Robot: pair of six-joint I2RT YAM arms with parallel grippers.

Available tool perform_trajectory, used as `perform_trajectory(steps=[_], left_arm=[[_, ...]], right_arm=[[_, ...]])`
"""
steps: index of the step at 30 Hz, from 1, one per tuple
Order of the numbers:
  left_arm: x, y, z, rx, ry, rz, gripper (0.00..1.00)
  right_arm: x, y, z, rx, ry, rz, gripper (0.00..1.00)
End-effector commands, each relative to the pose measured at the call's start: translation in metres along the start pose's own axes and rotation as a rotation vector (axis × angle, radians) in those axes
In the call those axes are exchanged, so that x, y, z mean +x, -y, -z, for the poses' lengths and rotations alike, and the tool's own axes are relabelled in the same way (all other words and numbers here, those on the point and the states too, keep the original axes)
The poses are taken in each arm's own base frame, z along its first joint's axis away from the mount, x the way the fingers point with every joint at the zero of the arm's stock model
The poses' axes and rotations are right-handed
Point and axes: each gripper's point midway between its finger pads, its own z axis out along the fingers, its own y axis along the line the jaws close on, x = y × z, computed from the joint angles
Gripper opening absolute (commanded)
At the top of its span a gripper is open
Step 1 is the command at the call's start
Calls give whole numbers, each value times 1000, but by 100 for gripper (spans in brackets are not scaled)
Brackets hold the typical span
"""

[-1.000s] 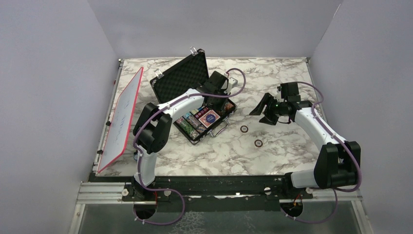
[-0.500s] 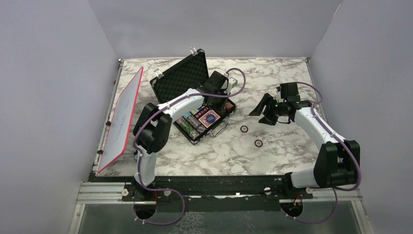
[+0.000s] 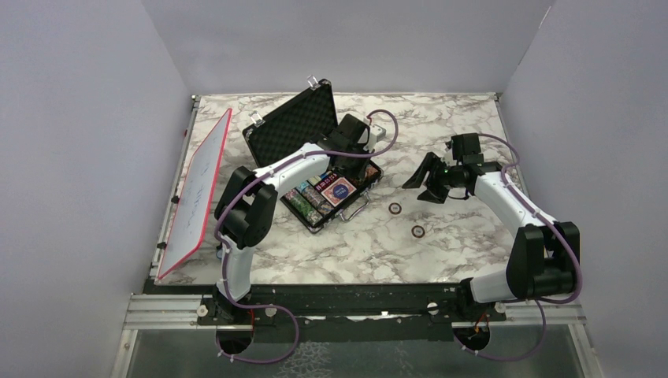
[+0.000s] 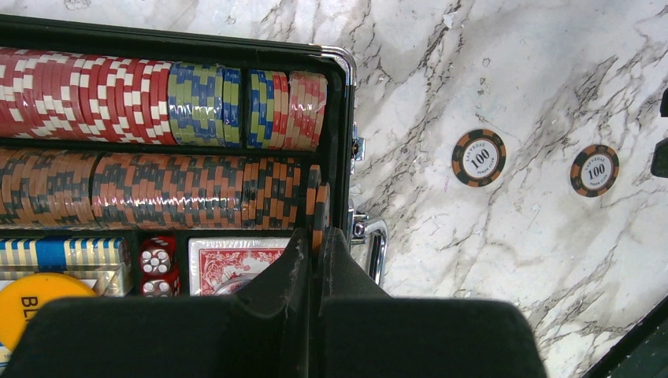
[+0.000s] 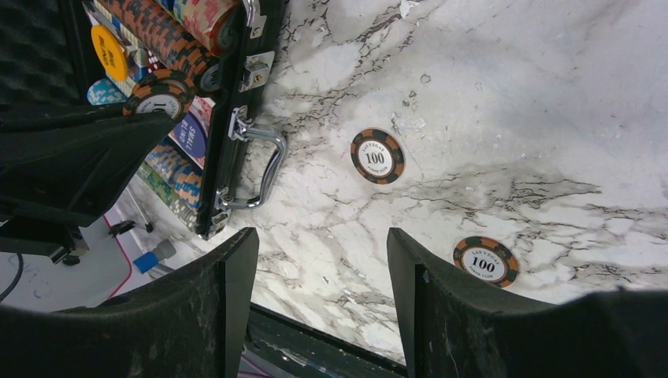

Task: Pack up texas hold em set

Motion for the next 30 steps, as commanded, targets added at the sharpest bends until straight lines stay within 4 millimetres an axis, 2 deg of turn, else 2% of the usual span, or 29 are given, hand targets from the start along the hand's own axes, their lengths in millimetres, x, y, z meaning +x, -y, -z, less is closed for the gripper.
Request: perform_trajectory(steps=[1, 11, 15, 20, 22, 24, 30], left_arm=[[-8, 2, 2, 4, 32, -25, 0], [0, -6, -8, -34, -13, -33, 1], [0, -9, -10, -58, -19, -39, 9], [-6, -9, -9, -69, -8, -36, 32], [-12, -7, -6, -63, 5, -34, 37], [-16, -6, -3, -64, 17, -35, 40], [-30, -8, 12, -93, 60, -34, 41]], right_arm=[[2, 2, -4, -6, -23, 8, 63], [0, 2, -9, -5, -35, 6, 63], [0, 2, -11, -5, -39, 4, 63], [-1, 2, -11, -1, -40, 11, 63], [0, 2, -11, -8, -45, 35, 63], [-1, 4, -10, -4, -39, 65, 63], [-8, 32, -12, 181, -12, 133, 63]])
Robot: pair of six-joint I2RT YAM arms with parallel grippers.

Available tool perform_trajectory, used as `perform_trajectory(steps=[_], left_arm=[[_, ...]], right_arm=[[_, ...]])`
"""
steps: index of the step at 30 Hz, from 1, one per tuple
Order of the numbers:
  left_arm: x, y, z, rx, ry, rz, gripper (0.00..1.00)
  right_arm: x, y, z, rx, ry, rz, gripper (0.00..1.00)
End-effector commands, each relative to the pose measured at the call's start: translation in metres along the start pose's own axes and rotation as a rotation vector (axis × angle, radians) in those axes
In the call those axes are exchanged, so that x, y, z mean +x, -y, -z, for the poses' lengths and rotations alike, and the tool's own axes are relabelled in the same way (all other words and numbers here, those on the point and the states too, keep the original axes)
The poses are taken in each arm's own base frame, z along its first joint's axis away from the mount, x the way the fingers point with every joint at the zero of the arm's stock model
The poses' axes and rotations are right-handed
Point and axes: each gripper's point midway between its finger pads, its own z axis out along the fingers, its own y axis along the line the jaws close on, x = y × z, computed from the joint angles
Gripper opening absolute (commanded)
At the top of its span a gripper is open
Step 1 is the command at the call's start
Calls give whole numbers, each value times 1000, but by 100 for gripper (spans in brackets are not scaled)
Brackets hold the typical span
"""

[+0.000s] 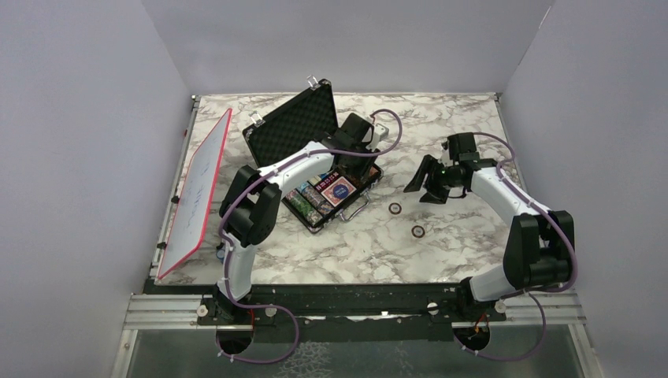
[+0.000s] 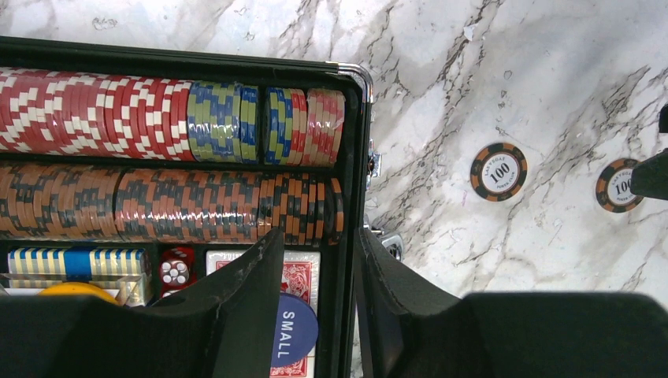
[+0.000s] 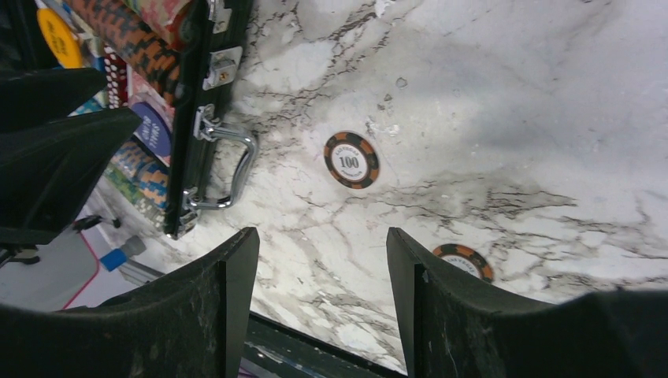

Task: Pack up texas hold em set

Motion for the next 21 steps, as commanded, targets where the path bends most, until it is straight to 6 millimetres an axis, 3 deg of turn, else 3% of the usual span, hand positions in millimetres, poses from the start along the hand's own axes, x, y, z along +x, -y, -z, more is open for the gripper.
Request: perform_trajectory(steps=[1, 5, 9, 15, 19, 21], left_arm=[[-29, -4, 23, -55, 84, 4, 41], [-53, -10, 49, -122, 187, 56, 43], [-69, -7, 79, -134, 306, 147, 51], [-70, 4, 117, -90, 434, 262, 62], [-66, 11, 130, -56, 466, 301, 66], [-55, 13, 127, -48, 451, 314, 67]], right_arm=[[-10, 18, -1, 158, 30, 93, 63], [-11, 15, -8, 267, 37, 181, 64], [-4, 6, -23, 370, 4, 276, 67], [14, -1, -49, 464, -79, 367, 70], [22, 1, -59, 496, -109, 386, 70], [24, 5, -62, 521, -111, 388, 69]])
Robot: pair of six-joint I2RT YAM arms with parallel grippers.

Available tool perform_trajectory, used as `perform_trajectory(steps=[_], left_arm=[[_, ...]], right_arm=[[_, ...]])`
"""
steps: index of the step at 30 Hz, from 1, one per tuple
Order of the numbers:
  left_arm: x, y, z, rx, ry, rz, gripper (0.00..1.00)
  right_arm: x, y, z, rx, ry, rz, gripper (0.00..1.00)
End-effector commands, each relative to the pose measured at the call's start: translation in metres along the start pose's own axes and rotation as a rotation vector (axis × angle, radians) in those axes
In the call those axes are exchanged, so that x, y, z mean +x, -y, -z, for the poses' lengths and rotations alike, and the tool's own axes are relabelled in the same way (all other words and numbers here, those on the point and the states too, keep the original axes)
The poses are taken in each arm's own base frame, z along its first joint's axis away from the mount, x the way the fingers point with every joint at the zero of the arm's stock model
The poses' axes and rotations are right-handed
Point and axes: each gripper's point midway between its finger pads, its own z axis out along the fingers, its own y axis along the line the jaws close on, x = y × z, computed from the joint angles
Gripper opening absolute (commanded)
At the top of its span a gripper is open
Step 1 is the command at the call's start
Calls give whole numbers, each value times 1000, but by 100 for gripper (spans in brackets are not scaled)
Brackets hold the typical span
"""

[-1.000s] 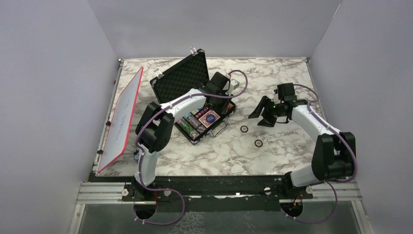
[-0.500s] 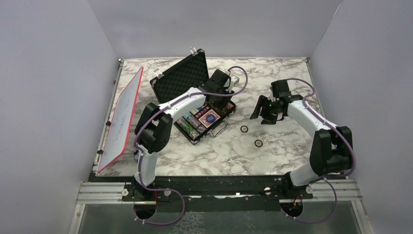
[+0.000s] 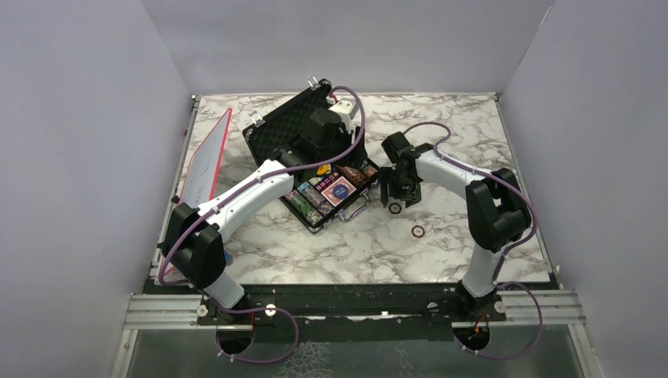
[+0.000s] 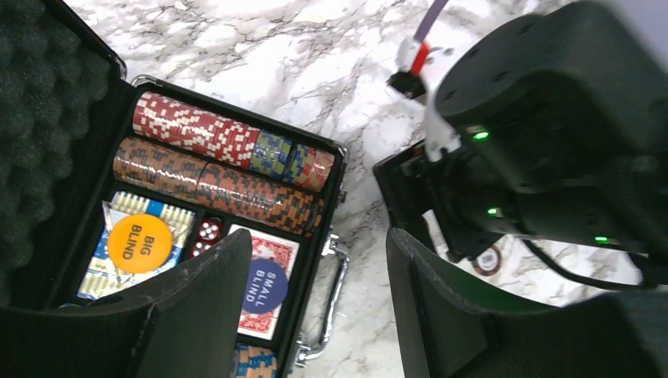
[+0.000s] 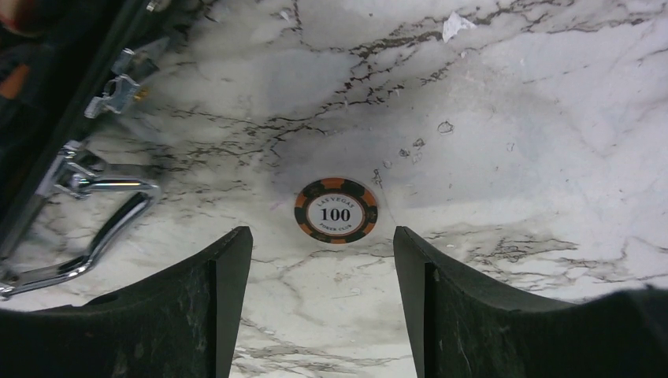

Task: Pack up texas hold em set

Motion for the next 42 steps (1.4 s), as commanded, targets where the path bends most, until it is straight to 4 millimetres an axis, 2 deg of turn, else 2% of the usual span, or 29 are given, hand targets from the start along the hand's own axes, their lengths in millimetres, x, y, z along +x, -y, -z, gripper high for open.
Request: perform_trajectory(steps=[1, 8, 16, 22, 25, 30, 35, 42], left_arm=[[4, 4, 6, 22, 37, 80, 68], [12, 8, 9, 47, 24, 106, 68], [20, 9, 10, 58, 6, 116, 70], [30, 12, 10, 79, -24, 137, 71], [42, 19, 8, 119, -56, 169, 74], [68, 37, 3, 214, -97, 249, 75], [93, 52, -3, 270, -97, 323, 74], [103, 64, -7, 316, -35, 437, 68]], right_arm=[[2, 14, -4, 112, -12, 11, 69], [3, 13, -22, 109, -6, -9, 61], [21, 10, -43, 75, -47, -17, 43], [28, 14, -43, 93, -67, -34, 31], [20, 11, -31, 76, -31, -43, 30], [-1, -3, 6, -14, 73, -81, 30], [-10, -22, 40, -165, 111, -153, 31], [-11, -57, 75, -407, 75, -277, 31]])
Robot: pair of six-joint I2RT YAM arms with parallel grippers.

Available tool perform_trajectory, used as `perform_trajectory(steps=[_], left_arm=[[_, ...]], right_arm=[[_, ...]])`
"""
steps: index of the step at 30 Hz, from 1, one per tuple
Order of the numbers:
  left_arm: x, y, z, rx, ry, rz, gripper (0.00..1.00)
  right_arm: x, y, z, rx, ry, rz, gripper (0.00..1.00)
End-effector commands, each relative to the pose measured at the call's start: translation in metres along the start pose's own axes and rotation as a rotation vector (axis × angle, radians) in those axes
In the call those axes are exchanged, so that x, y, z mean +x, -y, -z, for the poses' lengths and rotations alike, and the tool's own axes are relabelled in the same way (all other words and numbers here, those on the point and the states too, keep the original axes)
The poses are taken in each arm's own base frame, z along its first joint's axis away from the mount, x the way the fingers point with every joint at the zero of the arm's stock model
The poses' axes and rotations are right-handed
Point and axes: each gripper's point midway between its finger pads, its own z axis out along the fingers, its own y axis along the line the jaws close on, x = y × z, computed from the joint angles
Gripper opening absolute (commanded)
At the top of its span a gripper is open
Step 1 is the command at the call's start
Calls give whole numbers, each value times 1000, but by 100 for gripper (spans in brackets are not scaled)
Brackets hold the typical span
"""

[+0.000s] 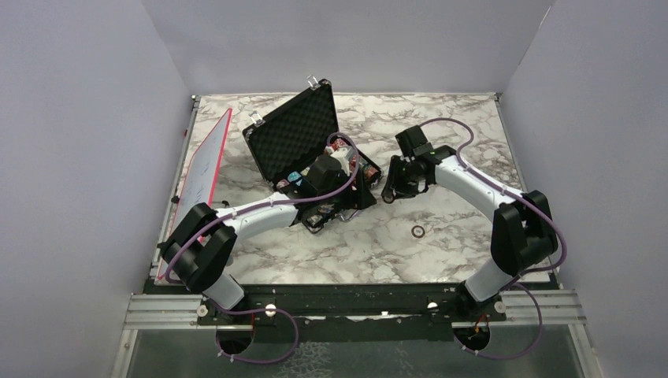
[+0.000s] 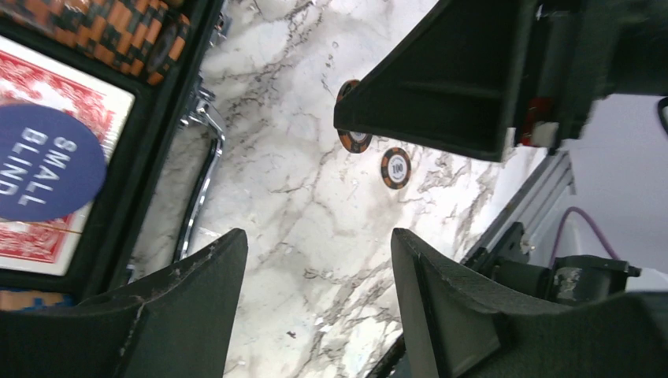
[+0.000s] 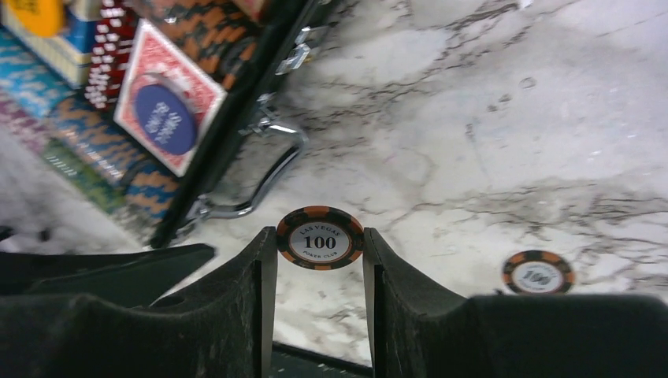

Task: Pack up texas hold em set

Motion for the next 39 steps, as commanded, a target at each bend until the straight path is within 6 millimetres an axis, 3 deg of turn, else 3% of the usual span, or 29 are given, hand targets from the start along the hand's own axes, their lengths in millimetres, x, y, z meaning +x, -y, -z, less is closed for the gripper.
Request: perform_trajectory(steps=[1, 7, 19, 26, 30, 35, 39], left_arm=[[-23, 31, -1, 118, 119, 67, 67], [-22, 35, -5, 148, 150, 161, 58], [-18, 21, -5, 97, 179, 194, 30], [-20, 22, -8, 95, 180, 165, 0], [-27, 13, -9, 22, 181, 16, 0], [-34, -6, -17, -94, 102, -277, 0], [-46, -17, -23, -139, 50, -483, 0]], right_arm=[[6, -36, 16, -189, -63, -127, 32], [19, -56, 31, -306, -141, -250, 32], [30, -65, 36, -370, -204, -289, 32], [27, -63, 32, -359, -188, -270, 36], [-1, -38, 26, -275, -127, -215, 49], [-36, 3, 37, -162, -1, -200, 55], [-36, 34, 39, -58, 40, -210, 55]])
